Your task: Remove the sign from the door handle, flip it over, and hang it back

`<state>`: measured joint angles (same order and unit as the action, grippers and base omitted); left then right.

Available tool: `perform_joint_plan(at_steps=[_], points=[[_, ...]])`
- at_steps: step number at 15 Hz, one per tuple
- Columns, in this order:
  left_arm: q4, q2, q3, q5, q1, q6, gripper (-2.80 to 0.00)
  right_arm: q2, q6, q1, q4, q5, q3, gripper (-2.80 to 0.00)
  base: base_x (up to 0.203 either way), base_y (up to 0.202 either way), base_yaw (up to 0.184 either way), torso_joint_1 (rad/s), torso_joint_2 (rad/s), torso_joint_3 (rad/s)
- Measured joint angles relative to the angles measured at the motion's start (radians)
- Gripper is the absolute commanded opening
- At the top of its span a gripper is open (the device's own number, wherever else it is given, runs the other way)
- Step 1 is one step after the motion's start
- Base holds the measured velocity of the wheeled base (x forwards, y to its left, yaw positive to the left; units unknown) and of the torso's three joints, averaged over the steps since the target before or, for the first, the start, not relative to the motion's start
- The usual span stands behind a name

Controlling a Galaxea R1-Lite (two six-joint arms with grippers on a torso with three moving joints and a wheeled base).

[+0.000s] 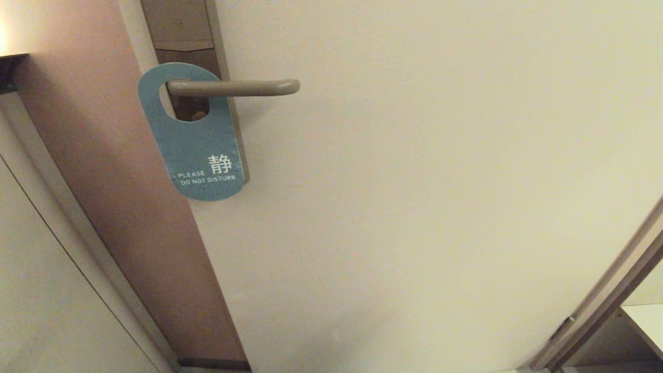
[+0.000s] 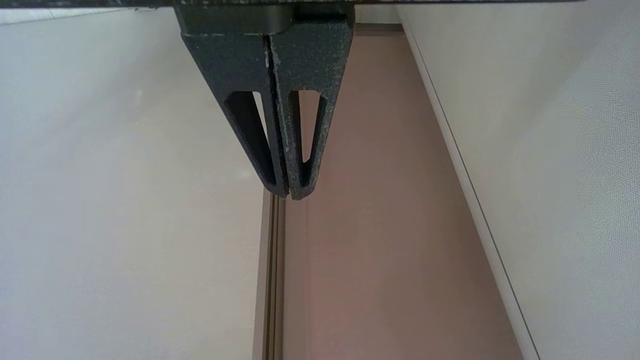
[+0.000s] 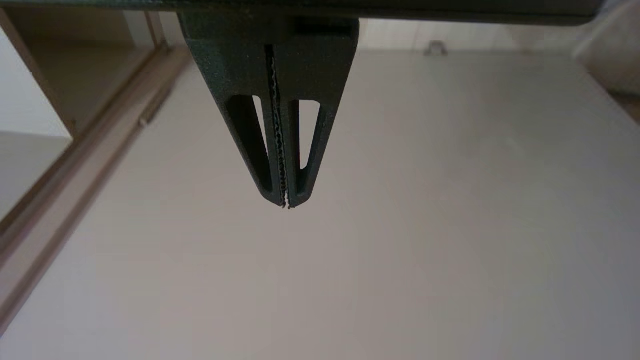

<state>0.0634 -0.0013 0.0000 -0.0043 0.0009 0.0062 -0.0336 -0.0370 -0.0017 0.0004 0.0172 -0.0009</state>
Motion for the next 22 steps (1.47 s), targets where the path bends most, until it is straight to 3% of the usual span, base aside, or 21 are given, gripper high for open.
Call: perform_joint_plan(at_steps=[22], points=[[0.000, 0.000, 0.000, 0.000, 0.000, 0.000, -2.80, 0.035, 0.010, 0.000, -0.001, -0.002, 0.001, -2.80, 0.000, 0.000, 0.000, 0.000, 0.00, 0.000]])
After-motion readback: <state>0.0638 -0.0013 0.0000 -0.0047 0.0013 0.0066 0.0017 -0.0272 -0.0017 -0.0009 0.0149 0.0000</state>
